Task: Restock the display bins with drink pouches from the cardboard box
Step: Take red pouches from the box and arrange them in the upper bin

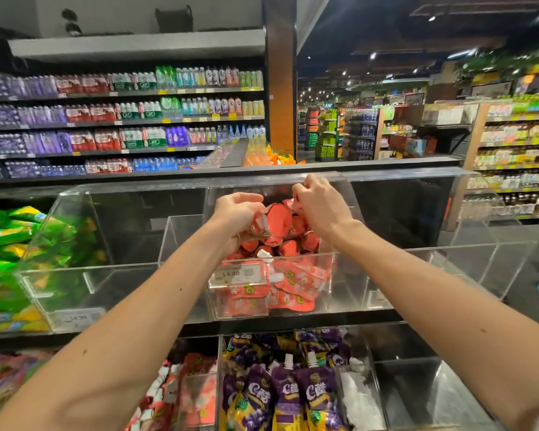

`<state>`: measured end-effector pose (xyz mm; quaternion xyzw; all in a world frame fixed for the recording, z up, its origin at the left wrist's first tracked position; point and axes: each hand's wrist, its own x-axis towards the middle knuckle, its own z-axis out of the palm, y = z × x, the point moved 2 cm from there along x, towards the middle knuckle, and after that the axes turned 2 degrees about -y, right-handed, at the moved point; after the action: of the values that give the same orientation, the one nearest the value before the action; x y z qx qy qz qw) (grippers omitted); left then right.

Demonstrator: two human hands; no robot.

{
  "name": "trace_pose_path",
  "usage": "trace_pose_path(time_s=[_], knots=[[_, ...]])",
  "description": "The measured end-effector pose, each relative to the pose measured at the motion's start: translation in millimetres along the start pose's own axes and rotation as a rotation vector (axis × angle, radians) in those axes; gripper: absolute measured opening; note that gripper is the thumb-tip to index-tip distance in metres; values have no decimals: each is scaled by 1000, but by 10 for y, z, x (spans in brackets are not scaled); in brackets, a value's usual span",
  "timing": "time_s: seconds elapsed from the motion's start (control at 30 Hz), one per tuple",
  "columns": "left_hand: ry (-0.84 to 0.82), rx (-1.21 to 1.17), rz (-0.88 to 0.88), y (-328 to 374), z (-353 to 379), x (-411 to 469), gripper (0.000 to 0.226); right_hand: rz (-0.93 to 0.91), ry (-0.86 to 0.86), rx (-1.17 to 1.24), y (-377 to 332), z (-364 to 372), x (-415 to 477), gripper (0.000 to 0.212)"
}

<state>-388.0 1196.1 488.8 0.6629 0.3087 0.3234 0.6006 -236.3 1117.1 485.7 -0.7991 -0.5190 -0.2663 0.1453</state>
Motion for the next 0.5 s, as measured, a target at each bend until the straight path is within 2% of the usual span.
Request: trace_pose_path(time_s=[0.13,0.3,0.5], knots=[[13,4,5,-70,-94,36,19,-80,-29,-197,-20,121,47,34],[20,-17,-8,-142,-174,33,20,-95,-31,-339,4,176,74,47],[22,-11,-17,-173,-218,66,19,-11,-110,-185,-97,217,191,40]])
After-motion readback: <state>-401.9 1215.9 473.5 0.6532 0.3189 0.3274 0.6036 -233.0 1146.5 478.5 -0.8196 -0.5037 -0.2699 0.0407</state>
